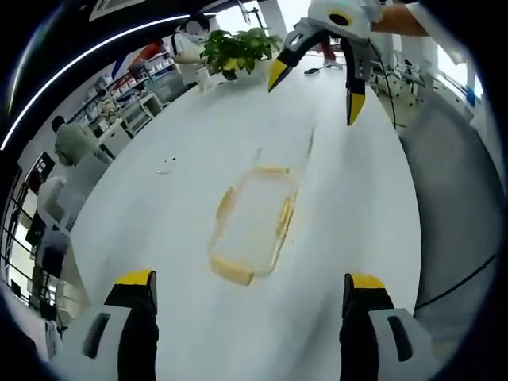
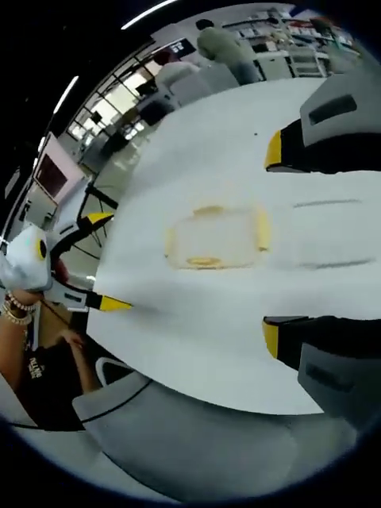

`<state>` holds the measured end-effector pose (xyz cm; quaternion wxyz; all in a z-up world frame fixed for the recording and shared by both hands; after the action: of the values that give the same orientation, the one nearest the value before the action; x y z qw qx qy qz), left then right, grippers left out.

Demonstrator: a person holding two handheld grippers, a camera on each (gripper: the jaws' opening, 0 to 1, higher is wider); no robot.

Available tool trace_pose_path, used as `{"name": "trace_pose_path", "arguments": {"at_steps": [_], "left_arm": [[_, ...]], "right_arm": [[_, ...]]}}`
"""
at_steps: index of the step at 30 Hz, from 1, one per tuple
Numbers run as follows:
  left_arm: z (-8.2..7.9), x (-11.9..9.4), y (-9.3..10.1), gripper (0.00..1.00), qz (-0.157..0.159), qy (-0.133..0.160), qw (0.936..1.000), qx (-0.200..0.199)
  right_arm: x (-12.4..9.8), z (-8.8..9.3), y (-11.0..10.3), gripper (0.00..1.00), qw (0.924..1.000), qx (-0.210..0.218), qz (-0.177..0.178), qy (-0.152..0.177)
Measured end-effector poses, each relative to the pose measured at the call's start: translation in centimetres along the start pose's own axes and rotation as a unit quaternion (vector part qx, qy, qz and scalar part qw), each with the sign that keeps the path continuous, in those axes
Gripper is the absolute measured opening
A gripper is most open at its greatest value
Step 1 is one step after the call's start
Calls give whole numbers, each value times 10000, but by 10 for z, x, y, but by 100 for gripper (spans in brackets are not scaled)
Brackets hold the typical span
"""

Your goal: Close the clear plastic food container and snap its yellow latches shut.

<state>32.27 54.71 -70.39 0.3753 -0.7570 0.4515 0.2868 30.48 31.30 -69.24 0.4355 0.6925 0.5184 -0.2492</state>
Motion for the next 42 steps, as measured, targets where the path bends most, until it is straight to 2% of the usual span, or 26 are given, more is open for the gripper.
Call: {"name": "trace_pose_path", "arguments": {"at_steps": [4,8,12,14,18,22,25,29,30,34,35,36,37,38,40,42], "left_arm": [[0,9,-8,93,73,-72,9999,39],[-1,22,-7,93,408,-243,9988,112],[-3,35,-10,92,590,-289,9976,199],[-3,43,-11,89,780,-343,9962,161],[2,58,-14,81,878,-496,9944,323],[9,69,-18,78,1067,-490,9929,202],[15,77,-22,77,1140,-499,9919,255],[23,83,-27,73,1271,-548,9903,134],[27,86,-27,72,1311,-635,9893,125],[38,94,-26,62,1452,-869,9846,431],[41,97,-29,59,1422,-925,9831,683],[43,99,-30,58,1393,-975,9828,728],[40,104,-26,58,1446,-861,9854,260],[39,107,-26,57,1428,-821,9862,176],[38,108,-30,51,1457,-814,9854,346],[39,109,-25,46,1660,-868,9818,300]], "right_arm": [[11,5,7,69,9998,-132,-74,-136],[23,12,14,67,9987,-302,-221,-350],[35,14,23,67,9984,-188,-327,-415],[40,15,23,67,9975,-171,-462,-504],[54,15,27,67,9954,-250,-673,-636],[68,16,30,65,9934,-208,-872,-713],[77,20,31,64,9919,-151,-984,-784],[87,23,33,55,9901,-118,-1125,-828],[89,24,34,53,9898,-118,-1151,-830],[99,28,38,54,9884,49,-1232,-891],[103,30,39,56,9883,67,-1224,-911],[105,32,40,56,9879,80,-1232,-935],[107,34,41,56,9873,112,-1252,-969],[108,34,41,55,9869,137,-1280,-971],[110,35,40,54,9853,277,-1380,-968],[113,34,42,53,9847,400,-1428,-915]]}}
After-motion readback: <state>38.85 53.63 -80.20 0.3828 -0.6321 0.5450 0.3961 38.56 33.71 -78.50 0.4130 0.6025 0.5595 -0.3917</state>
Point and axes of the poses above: the point that each gripper's makers call its tool centre point, and the gripper's own axes: x roughly forward along the fingers, y roughly to its right, z roughly out of its underside, the point moved 5 cm from there along -x, roughly backward along the fingers, and after that the axes turned 2 degrees about x, right-handed, at the moved point
